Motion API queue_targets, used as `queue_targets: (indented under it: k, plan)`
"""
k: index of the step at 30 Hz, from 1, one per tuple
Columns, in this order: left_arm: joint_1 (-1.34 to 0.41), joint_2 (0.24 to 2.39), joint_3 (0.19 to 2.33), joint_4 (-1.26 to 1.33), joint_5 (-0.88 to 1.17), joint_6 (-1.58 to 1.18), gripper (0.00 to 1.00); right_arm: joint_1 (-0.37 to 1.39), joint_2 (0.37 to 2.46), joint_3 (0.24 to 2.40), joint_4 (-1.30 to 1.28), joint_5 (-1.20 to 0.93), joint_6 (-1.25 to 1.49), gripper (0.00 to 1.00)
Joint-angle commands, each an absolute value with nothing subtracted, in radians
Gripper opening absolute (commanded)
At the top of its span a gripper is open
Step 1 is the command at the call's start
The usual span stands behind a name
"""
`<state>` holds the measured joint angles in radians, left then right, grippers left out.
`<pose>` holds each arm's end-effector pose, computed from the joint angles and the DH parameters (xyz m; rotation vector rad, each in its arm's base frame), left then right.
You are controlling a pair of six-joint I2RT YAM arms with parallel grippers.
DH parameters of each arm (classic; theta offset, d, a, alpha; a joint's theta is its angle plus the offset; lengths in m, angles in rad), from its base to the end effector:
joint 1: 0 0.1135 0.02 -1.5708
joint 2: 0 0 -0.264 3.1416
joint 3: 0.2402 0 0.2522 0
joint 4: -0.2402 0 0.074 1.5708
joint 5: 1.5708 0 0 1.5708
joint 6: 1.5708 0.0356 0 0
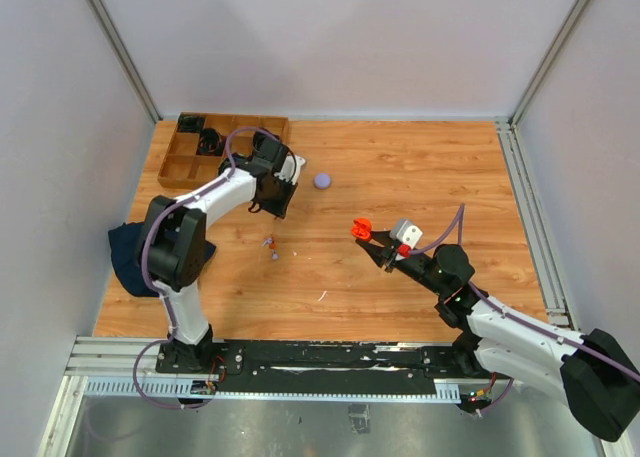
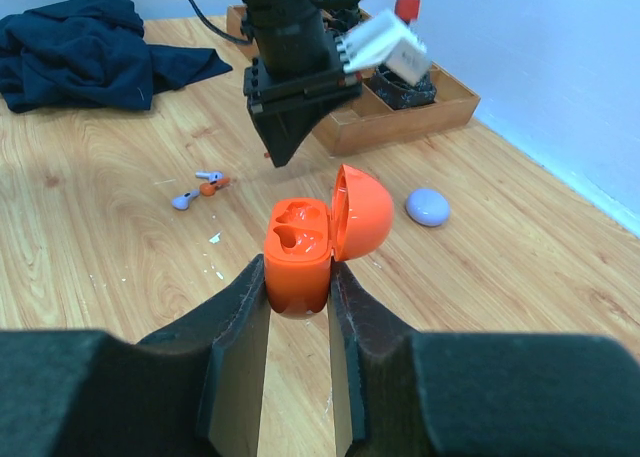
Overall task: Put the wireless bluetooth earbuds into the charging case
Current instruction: Pick up the earbud from the center of the board.
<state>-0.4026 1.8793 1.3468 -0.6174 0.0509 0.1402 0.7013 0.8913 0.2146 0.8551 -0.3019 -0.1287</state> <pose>0.3548 -0.1531 0.1924 0.7454 2.6235 -0.1451 0.1375 0.1300 0.2314 -0.8045 1.1886 0.6831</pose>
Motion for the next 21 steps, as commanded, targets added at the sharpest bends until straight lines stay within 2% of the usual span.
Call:
queue_targets:
  k: [1, 11, 21]
  plan:
    - [-0.417, 1.723, 1.264, -0.472, 0.086, -0.007, 0.20, 0.715, 0.894, 0.212, 0.888, -0.306, -0.133, 0.10]
    - [-0.484, 1.371, 0.970, -0.140, 0.136, -0.296, 0.21, 0.716, 0.881, 0.207, 0.905, -0.328, -0.124, 0.09]
    - [-0.668, 1.179, 0.841, 0.023, 0.059, -0.471, 0.20, 0.716, 0.889, 0.188, 0.967, -0.356, -0.126, 0.10]
